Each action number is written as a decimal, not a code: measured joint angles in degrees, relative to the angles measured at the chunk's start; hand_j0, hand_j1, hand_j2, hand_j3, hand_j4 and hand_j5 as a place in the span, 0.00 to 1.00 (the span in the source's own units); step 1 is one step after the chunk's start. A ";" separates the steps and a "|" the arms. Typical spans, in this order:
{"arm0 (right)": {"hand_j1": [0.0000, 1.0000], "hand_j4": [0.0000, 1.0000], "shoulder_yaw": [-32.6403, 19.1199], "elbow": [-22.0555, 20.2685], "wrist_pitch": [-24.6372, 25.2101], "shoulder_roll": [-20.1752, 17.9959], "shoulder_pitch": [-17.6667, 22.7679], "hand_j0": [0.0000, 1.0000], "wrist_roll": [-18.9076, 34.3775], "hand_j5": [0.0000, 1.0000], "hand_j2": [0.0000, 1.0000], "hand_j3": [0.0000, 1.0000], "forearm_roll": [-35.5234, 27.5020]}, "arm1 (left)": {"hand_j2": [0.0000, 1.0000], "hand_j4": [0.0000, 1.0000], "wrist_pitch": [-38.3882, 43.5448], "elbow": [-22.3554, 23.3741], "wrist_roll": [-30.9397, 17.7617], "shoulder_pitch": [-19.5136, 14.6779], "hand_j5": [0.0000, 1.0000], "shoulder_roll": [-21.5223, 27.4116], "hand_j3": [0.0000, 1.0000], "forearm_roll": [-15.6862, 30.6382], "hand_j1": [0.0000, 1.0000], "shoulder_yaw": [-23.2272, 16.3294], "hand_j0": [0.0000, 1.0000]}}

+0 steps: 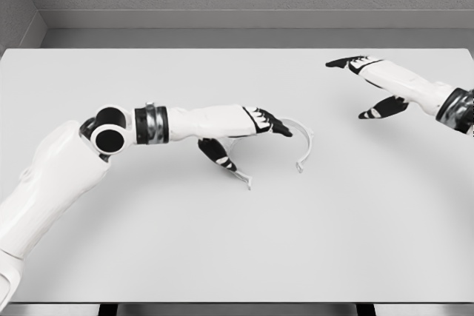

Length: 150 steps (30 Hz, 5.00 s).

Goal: Assemble PVC drainage pipe clamps

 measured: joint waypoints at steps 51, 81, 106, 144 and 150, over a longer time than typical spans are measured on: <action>1.00 1.00 6.16 -13.31 -0.01 -6.04 0.18 1.00 0.00 1.00 1.00 1.00 9.97 | 1.00 1.00 0.00 6.47 0.00 -0.18 1.00 -7.16 1.00 -5.26 1.00 -1.37 1.00; 1.00 1.00 2.78 -13.97 -0.01 -7.59 0.79 1.00 0.01 1.00 1.00 1.00 9.65 | 1.00 1.00 -0.01 11.90 0.00 -0.97 1.00 -1.03 1.00 -5.95 1.00 8.79 1.00; 1.00 1.00 3.28 -14.34 -0.01 -7.28 0.79 1.00 0.00 1.00 1.00 1.00 9.66 | 1.00 1.00 0.00 12.10 0.00 -0.44 1.00 -5.20 1.00 -8.09 1.00 4.57 1.00; 1.00 1.00 3.34 -14.31 -0.01 -7.24 0.79 1.00 0.01 1.00 1.00 1.00 9.69 | 1.00 1.00 0.00 12.19 0.00 -0.79 1.00 -8.63 1.00 -8.20 1.00 4.01 1.00; 1.00 1.00 3.34 -14.31 -0.01 -7.31 0.79 1.00 0.01 1.00 1.00 1.00 9.66 | 1.00 1.00 0.00 12.19 0.00 -0.88 1.00 -9.18 1.00 -8.20 1.00 3.92 1.00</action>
